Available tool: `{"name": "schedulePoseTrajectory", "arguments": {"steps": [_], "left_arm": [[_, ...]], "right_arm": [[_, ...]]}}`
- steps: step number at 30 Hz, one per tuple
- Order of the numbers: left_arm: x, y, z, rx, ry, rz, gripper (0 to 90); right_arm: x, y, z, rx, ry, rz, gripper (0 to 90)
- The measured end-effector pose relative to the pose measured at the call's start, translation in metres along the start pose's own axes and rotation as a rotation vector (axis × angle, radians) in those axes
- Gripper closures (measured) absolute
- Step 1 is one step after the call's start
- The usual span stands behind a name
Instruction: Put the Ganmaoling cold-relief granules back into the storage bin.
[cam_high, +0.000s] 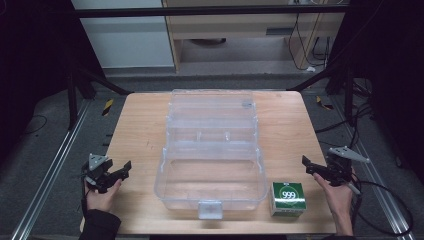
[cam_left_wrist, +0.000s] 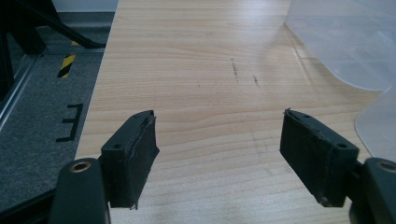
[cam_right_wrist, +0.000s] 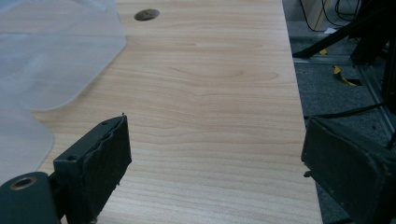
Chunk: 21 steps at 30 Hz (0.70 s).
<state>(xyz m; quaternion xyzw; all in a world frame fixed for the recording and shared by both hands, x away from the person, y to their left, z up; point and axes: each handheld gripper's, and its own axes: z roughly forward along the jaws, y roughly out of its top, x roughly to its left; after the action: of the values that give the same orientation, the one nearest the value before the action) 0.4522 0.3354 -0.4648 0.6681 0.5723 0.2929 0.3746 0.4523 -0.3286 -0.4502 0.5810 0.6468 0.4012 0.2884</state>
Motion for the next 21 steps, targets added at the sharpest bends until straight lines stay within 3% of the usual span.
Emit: {"name": "schedulePoseTrajectory", "arguments": {"steps": [6, 14, 17, 21], "left_arm": [[-0.003, 0.001, -0.002, -0.007, -0.011, 0.008, 27.6], [-0.005, -0.002, -0.005, -0.002, -0.019, 0.004, 28.4], [-0.005, -0.004, -0.006, 0.002, -0.024, -0.008, 29.3], [-0.005, -0.004, -0.005, 0.013, -0.027, -0.010, 30.7]], "right_arm": [[0.005, 0.010, -0.011, -0.036, 0.060, -0.011, 5.7], [0.021, 0.030, -0.027, -0.057, 0.117, -0.099, 7.2], [0.027, 0.038, -0.033, -0.070, 0.145, -0.103, 8.1], [0.032, 0.048, -0.037, -0.066, 0.167, -0.146, 8.4]]}}
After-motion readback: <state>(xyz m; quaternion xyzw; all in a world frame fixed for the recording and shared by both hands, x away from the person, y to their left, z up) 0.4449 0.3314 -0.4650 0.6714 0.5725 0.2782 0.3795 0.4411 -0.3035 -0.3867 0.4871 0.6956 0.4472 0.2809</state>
